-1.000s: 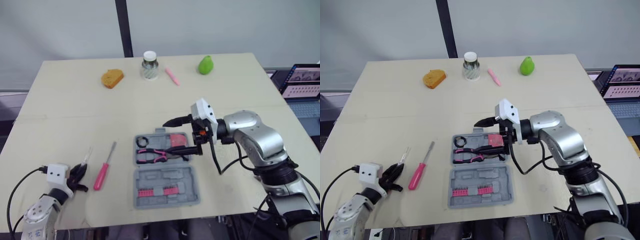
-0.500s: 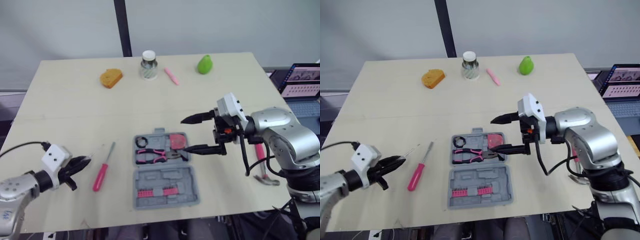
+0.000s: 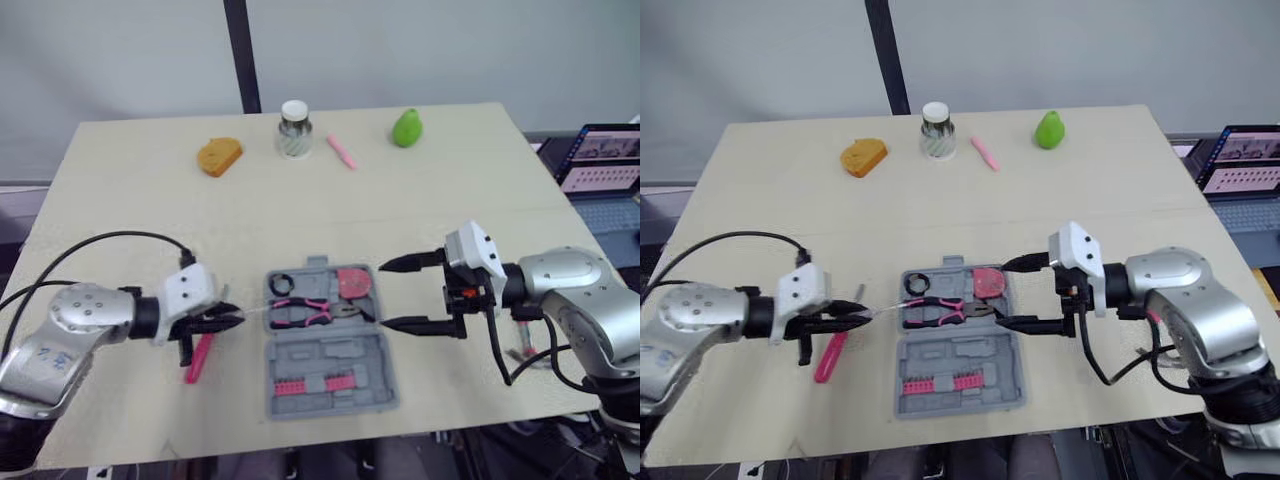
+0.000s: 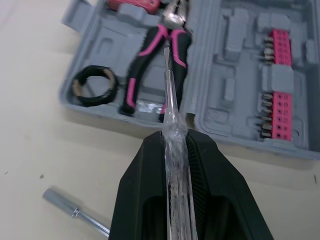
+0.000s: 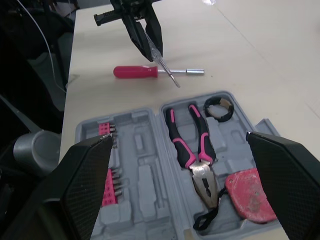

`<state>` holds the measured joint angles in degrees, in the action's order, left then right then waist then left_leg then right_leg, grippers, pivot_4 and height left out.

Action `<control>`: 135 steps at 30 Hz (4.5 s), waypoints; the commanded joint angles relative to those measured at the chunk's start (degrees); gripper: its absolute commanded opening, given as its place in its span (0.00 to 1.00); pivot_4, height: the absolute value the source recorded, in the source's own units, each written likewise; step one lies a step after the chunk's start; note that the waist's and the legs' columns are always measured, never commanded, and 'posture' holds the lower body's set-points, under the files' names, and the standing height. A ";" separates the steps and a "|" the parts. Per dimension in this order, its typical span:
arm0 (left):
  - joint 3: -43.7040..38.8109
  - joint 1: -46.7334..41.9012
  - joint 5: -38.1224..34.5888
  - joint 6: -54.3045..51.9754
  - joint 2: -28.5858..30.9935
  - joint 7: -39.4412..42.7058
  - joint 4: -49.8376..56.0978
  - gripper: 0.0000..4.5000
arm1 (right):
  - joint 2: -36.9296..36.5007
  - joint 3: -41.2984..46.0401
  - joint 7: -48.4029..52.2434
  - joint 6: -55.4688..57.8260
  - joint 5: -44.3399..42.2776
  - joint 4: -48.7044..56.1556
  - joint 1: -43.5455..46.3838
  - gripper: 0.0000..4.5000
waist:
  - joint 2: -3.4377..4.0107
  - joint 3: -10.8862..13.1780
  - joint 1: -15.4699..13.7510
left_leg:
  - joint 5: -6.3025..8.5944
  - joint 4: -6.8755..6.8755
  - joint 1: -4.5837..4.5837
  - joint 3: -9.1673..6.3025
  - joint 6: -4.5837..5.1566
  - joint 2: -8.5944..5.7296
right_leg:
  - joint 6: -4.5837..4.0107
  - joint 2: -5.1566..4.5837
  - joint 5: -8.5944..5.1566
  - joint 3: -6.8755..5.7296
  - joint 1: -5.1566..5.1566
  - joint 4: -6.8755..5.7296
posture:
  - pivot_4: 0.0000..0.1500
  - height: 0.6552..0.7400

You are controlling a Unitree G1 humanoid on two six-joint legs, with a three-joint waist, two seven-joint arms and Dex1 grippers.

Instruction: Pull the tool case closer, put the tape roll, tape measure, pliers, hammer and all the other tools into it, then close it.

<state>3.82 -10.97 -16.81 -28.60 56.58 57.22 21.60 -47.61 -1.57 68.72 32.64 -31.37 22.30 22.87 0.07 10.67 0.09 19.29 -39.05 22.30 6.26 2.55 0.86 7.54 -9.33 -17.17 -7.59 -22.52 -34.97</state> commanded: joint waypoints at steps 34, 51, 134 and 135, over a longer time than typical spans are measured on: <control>23.08 -16.01 11.44 -16.37 -14.09 -6.17 7.97 0.02 | -9.00 4.29 -1.70 -1.00 0.84 4.76 -9.93 1.00 | -0.10 0.04 -1.62 | -0.21 -0.17 0.01 -0.02 0.16 -0.04 | 0.08 0.00 0.05 0.12 0.09 -0.04 | 1.00 1.00; 27.03 -18.40 13.80 -20.58 -17.92 -7.66 6.57 0.02 | -10.33 6.60 -2.28 -0.05 0.12 6.13 -12.34 1.00 | -0.13 0.06 -1.65 | -0.23 -0.22 0.02 -0.07 0.18 -0.05 | 0.09 0.00 0.05 0.11 0.12 -0.07 | 1.00 1.00; 29.62 -20.69 15.84 -20.80 -22.59 -7.08 1.24 0.13 | -10.04 8.73 -5.42 0.70 -1.43 8.26 -15.30 1.00 | -0.15 0.05 -1.73 | -0.23 -0.52 0.10 -0.21 0.20 -0.07 | 0.10 0.00 0.06 0.07 0.14 -0.29 | 1.00 1.00; 29.48 -20.77 15.81 -20.89 -22.57 -7.05 1.36 0.25 | -10.04 8.72 -5.39 0.67 -1.41 8.23 -15.32 1.00 | -0.15 0.05 -1.73 | -0.23 -0.53 0.10 -0.21 0.21 -0.07 | 0.10 0.00 0.06 0.06 0.14 -0.31 | 1.00 1.00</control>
<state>34.45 -30.91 -0.44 -49.43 34.28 49.84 21.49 -57.25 5.11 63.47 33.79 -32.05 29.01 7.58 -0.08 10.72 -1.64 19.07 -39.59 22.41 6.05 2.75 0.79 7.64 -9.33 -17.12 -7.52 -22.38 -35.29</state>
